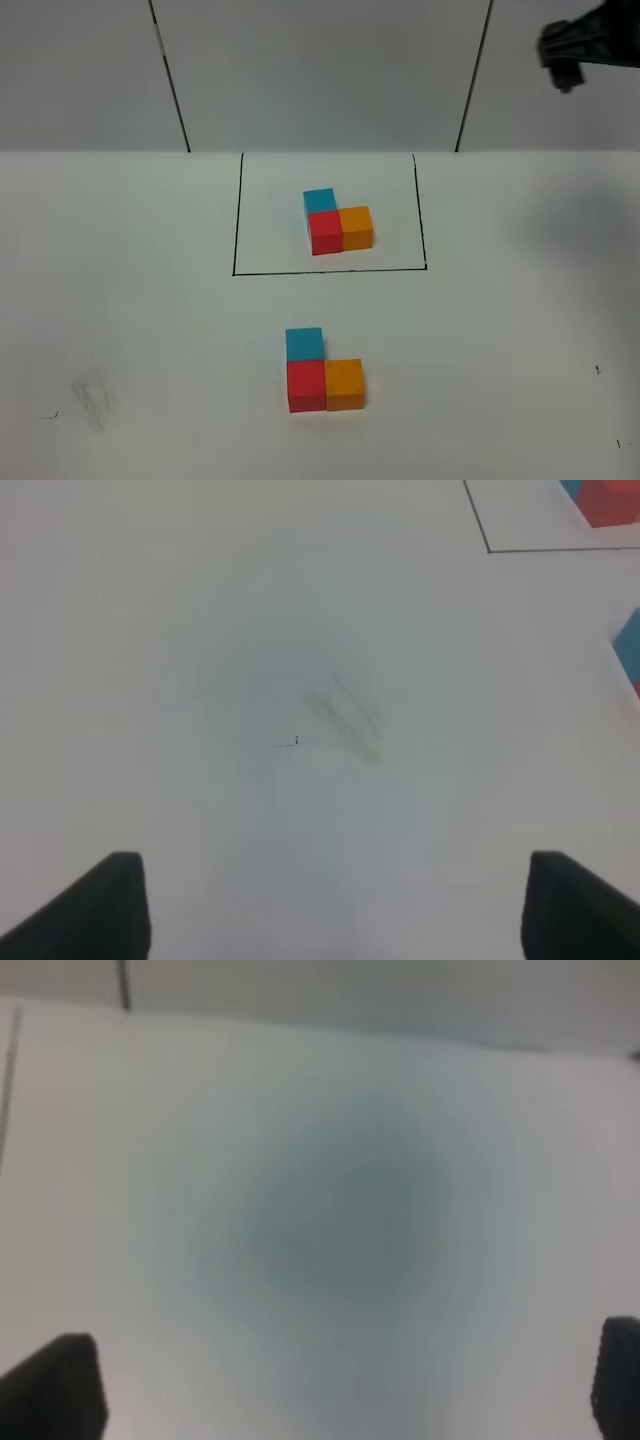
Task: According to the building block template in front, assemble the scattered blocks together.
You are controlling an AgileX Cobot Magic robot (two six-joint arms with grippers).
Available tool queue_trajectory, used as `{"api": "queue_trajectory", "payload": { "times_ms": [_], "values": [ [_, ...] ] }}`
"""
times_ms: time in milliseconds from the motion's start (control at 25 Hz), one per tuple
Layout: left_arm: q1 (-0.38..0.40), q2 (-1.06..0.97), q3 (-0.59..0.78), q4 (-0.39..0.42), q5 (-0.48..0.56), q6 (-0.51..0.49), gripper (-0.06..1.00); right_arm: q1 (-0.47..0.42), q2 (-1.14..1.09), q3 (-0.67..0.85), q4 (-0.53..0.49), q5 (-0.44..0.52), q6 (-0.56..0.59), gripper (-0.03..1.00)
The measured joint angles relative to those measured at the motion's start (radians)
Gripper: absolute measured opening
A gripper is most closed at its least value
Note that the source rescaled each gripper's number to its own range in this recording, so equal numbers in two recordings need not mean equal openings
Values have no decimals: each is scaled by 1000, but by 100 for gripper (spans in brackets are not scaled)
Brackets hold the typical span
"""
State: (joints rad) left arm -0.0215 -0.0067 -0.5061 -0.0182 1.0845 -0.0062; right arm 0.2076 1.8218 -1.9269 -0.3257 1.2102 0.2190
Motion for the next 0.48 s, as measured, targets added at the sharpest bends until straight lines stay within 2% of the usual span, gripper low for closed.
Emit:
{"api": "queue_trajectory", "payload": {
  "times_ms": [120,280,480],
  "values": [
    [0,0,0,0,0,0,93,-119,-165,201,27,1,-2,100],
    [0,0,0,0,0,0,93,-234,-408,451,18,6,-3,100],
    [0,0,0,0,0,0,93,-296,-750,683,-49,10,2,97]
  ]
}}
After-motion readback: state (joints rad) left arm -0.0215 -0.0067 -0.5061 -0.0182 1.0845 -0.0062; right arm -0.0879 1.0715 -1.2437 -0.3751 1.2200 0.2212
